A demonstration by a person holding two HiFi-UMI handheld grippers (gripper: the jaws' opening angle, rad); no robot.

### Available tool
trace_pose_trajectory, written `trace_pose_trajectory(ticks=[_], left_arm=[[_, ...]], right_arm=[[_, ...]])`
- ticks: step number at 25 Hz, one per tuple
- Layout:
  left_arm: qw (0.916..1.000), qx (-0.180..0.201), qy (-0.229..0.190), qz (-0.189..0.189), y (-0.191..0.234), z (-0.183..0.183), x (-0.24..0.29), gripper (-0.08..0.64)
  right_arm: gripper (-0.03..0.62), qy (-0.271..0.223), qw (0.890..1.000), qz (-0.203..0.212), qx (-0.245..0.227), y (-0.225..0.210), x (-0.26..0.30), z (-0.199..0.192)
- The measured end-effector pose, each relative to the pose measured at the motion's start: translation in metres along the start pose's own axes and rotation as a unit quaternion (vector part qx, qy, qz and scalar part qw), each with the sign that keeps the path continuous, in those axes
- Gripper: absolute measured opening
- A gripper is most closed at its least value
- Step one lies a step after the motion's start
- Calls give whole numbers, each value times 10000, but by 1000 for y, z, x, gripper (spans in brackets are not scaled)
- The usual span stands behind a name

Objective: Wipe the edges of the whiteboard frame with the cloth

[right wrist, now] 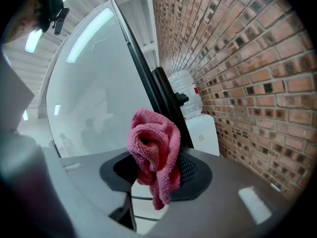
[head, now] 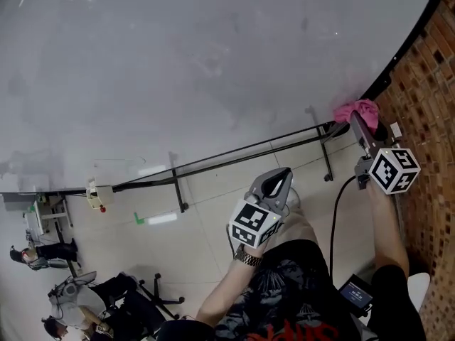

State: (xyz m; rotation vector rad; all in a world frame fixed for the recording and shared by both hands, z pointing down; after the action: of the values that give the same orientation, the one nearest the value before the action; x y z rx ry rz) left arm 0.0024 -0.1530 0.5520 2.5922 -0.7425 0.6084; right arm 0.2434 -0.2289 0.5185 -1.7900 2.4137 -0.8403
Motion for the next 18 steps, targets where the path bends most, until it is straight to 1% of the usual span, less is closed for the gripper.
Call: trace_pose_trajectory(ticks=[2, 3, 5, 8, 10, 13, 15, 18], left_arm=[[9996, 251, -12, -118, -10, 17, 5, 2], [9993, 301, -1, -218, -15, 24, 7, 2], [9984, 307, -6, -464, -26, 37, 9, 2], [9964, 387, -204, -729, -42, 54, -3, 2], [9955, 530, -314, -715, -49, 56, -18, 1], [9960, 718, -276, -451, -52, 50, -31, 2], [9969, 683, -227, -327, -48, 47, -30, 2], [9969, 692, -268, -271, -41, 60, -27, 2]], right_arm=[[149, -64, 9999, 39, -90, 5, -3, 11], [149, -114, 9999, 36, -124, 6, -6, 18], [149, -260, 9995, 20, -204, 10, -11, 33], [149, -494, 9982, 29, -334, 25, -21, 52], [149, -618, 9972, 65, -423, 40, -30, 58], [150, -766, 9957, 168, -494, 63, -45, 65], [150, -785, 9947, 315, -587, 77, -50, 66], [150, -632, 9916, 644, -926, 103, -48, 59]])
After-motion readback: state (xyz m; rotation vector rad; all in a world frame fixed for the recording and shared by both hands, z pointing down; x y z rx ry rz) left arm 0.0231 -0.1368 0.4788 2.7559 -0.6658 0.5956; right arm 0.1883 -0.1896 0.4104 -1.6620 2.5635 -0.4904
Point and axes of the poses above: the fingertips, and each gripper's own axes: x forward along the fingers, y to its left, z out of its top, the point moved 5 cm from there along -x, backward along the fingers, and after that the axes turned 4 degrees about y, right-handed, at the moved point
